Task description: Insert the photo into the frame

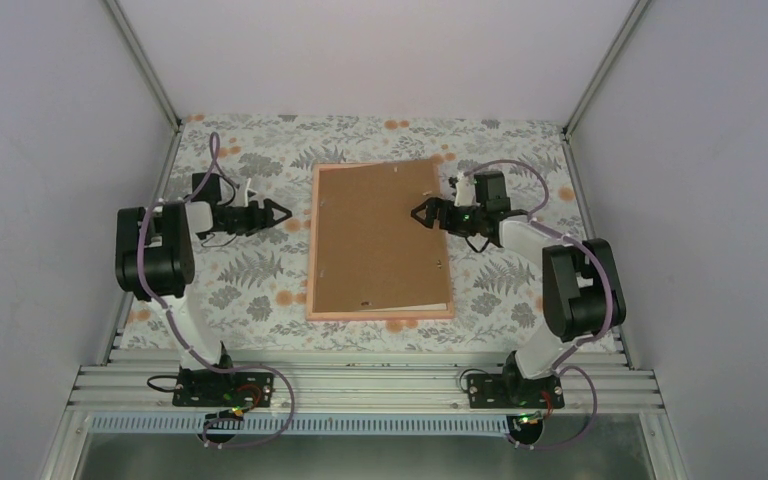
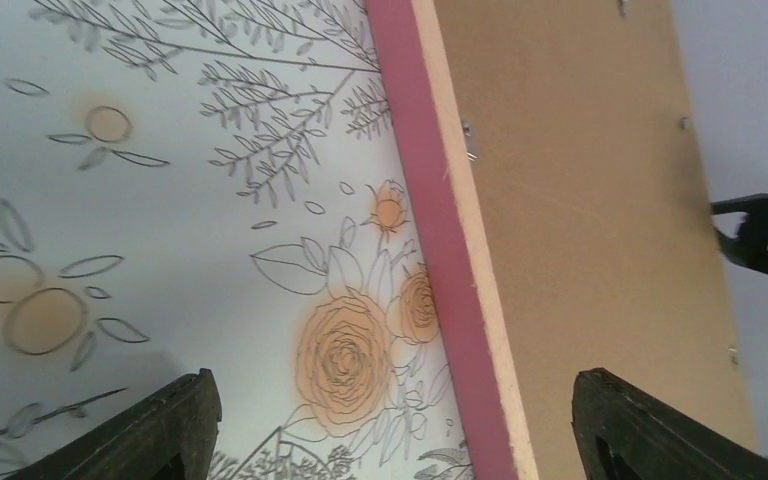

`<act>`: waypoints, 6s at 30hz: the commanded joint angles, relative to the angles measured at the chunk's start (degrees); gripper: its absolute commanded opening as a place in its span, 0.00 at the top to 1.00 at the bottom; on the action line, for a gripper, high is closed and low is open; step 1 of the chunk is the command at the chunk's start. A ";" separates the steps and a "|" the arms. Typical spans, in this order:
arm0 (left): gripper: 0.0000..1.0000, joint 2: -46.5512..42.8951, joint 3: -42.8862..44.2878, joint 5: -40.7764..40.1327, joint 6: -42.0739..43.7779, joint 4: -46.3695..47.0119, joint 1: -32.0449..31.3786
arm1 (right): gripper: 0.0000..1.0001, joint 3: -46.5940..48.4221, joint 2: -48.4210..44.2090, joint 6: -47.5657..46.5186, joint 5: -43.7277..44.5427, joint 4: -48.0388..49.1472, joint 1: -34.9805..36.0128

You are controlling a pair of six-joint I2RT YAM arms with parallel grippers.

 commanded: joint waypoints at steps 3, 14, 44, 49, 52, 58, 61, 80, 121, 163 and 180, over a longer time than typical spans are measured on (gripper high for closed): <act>0.11 -6.03 3.50 -10.08 8.42 -5.28 -0.89 | 0.00 1.91 -3.77 -11.38 -2.99 -7.13 0.72; 0.01 -11.25 7.81 -17.07 15.81 -10.80 -3.79 | 0.01 7.54 -4.33 -24.75 2.91 -20.82 -2.50; 0.00 -25.07 6.04 -36.98 34.73 -15.60 -17.52 | 0.09 5.78 4.32 -53.64 10.69 -26.98 10.62; 0.00 -23.47 4.15 -39.43 35.94 -16.29 -21.92 | 0.13 3.82 8.75 -55.37 12.71 -29.90 10.69; 0.00 -23.37 2.57 -40.84 36.82 -16.03 -24.00 | 0.14 2.29 7.61 -57.30 12.74 -30.57 10.76; 0.00 -22.24 2.33 -38.12 38.35 -18.10 -26.30 | 0.12 3.28 -1.89 -63.14 12.73 -32.20 10.82; 0.00 -21.99 1.82 -37.10 38.09 -17.96 -28.72 | 0.11 1.82 -4.55 -66.19 14.77 -29.84 11.64; 0.01 -22.23 -6.19 -39.64 39.68 -15.73 -31.62 | 0.13 -13.26 -5.75 -65.35 17.75 -25.32 21.15; 0.00 -43.93 -2.49 -37.84 27.01 -14.11 -22.13 | 0.00 8.03 -17.14 -55.48 15.70 -26.27 20.55; 0.00 -31.91 -3.05 -34.48 31.62 -17.56 -19.28 | 0.00 6.10 -9.89 -60.20 10.34 -16.83 18.50; 0.00 -28.42 -6.43 -39.70 32.98 -17.23 -21.05 | 0.00 1.84 -2.32 -60.91 15.53 -11.50 23.14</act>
